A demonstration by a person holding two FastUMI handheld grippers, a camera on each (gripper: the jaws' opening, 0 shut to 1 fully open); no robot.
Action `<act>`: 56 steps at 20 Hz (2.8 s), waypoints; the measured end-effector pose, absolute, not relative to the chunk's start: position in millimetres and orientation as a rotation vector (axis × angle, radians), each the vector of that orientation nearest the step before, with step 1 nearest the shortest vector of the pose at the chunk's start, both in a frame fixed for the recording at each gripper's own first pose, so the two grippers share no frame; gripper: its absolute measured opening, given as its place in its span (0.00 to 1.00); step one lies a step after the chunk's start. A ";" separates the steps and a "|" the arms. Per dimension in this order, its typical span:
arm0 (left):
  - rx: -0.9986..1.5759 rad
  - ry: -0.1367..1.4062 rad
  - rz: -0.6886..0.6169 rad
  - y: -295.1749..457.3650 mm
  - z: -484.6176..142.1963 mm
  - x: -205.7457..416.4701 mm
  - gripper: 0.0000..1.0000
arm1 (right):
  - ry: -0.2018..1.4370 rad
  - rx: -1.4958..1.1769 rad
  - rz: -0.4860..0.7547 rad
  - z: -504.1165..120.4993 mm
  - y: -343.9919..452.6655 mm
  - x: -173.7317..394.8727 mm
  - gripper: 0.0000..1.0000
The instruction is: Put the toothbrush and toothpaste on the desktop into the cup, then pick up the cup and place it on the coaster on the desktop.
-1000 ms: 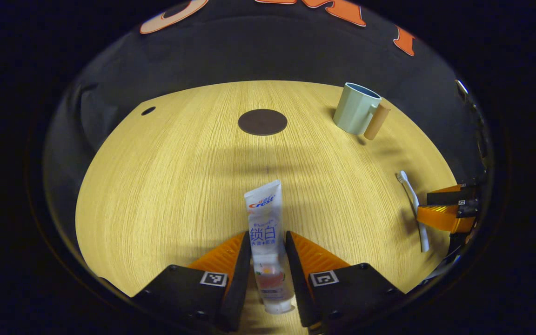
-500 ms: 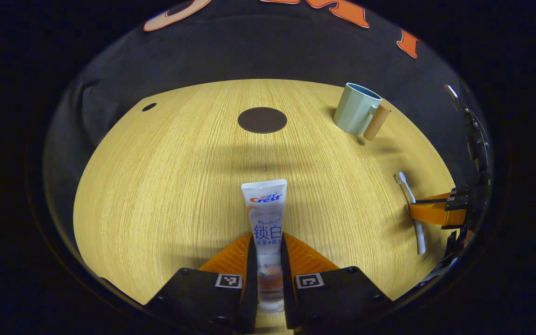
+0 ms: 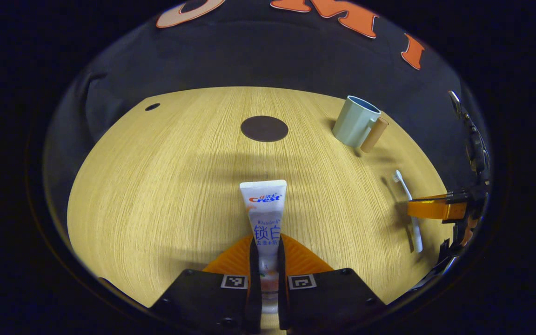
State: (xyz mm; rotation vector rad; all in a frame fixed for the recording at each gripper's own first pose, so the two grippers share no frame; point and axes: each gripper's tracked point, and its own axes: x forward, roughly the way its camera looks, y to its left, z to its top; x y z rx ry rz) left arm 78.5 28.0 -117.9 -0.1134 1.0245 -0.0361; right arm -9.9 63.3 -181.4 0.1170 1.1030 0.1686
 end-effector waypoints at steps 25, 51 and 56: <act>-0.036 0.869 -0.030 33.9 -62.6 85.9 0.17 | 0.429 0.213 0.230 -33.1 44.3 128.2 0.08; -0.034 0.774 -0.019 34.2 -46.2 88.1 0.17 | 0.033 0.217 0.264 -28.5 73.8 254.2 0.08; -0.036 0.763 -0.011 35.6 -31.6 87.1 0.17 | 0.088 0.210 0.273 -60.4 74.9 260.4 0.08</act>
